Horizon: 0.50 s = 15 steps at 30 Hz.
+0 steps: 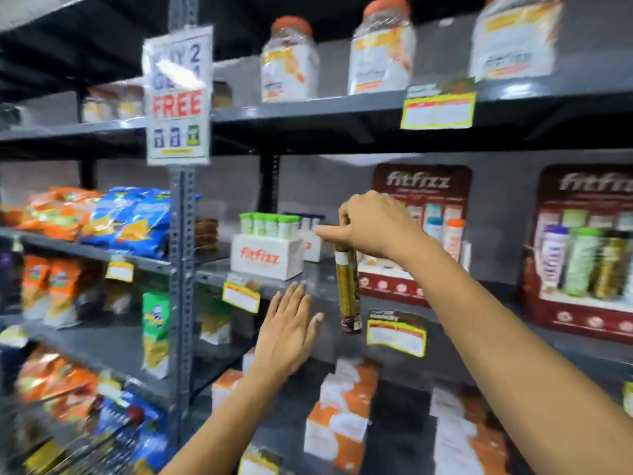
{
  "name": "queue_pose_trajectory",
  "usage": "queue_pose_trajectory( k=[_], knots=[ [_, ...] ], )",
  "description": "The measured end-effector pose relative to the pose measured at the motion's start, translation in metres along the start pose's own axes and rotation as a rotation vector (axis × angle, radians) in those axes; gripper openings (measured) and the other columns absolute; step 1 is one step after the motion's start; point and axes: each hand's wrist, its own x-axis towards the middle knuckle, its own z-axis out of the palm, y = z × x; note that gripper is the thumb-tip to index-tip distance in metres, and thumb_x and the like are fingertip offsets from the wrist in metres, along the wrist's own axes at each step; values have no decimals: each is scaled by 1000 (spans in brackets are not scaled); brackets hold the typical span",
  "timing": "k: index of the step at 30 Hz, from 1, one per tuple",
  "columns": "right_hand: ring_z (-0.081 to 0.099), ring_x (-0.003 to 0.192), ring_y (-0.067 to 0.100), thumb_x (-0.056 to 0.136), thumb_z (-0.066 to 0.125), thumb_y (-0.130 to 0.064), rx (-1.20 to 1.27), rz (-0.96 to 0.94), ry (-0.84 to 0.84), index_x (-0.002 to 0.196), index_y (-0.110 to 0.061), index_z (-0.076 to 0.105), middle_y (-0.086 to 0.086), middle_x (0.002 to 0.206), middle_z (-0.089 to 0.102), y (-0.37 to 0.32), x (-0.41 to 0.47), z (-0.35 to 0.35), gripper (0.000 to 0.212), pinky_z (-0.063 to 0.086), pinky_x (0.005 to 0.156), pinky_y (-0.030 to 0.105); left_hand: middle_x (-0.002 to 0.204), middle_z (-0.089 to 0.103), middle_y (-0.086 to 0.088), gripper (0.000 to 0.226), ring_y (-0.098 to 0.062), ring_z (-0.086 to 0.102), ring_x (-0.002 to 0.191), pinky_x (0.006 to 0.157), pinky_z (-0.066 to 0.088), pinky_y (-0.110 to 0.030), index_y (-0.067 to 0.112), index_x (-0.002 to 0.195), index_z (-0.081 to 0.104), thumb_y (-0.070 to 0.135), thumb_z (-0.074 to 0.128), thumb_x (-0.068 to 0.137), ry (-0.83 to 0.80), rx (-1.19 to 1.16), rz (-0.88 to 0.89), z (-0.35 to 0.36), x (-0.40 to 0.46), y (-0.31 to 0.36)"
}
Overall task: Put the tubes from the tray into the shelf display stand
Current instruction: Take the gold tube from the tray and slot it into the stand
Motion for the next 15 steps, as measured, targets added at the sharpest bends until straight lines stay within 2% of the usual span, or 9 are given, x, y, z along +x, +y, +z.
queue_pose_trajectory(
  k=[3, 6, 8, 12, 15],
  knots=[
    [55, 66, 28, 76, 45, -73, -117, 113, 24, 54, -15, 52, 2, 61, 55, 40, 9, -12, 63, 37, 59, 32, 155, 27, -5, 54, -18, 18, 144, 118, 9, -37, 15, 141, 37, 47, 26, 99, 3, -64, 32, 17, 35, 16],
    [62, 82, 33, 74, 48, -67, -221, 229, 116, 70, -14, 60, 11, 85, 68, 71, 19, -17, 55, 38, 65, 35, 154, 29, -7, 54, -18, 17, 144, 119, 10, -38, 13, 140, 38, 46, 26, 99, -16, -121, 47, 33, 61, 24],
    [64, 89, 34, 74, 49, -65, -262, 333, 153, 79, -15, 65, 12, 94, 70, 87, 27, -15, 53, 37, 65, 34, 153, 31, -8, 53, -19, 19, 143, 118, 10, -39, 12, 139, 39, 44, 27, 99, -29, -148, 44, 42, 73, 27],
    [64, 92, 30, 74, 54, -61, -287, 543, 140, 83, -16, 64, 7, 97, 70, 112, 48, -6, 47, 35, 62, 31, 153, 32, -9, 61, -21, 21, 143, 117, 14, -42, 9, 143, 32, 48, 22, 98, -121, -172, -32, 60, 89, 26],
    [63, 84, 26, 74, 56, -64, -303, 638, 123, 81, -17, 63, 4, 95, 69, 125, 61, 8, 48, 38, 60, 30, 151, 36, -8, 62, -21, 26, 141, 114, 21, -44, 9, 144, 29, 50, 26, 98, -183, -134, -63, 70, 94, 22]
  ],
)
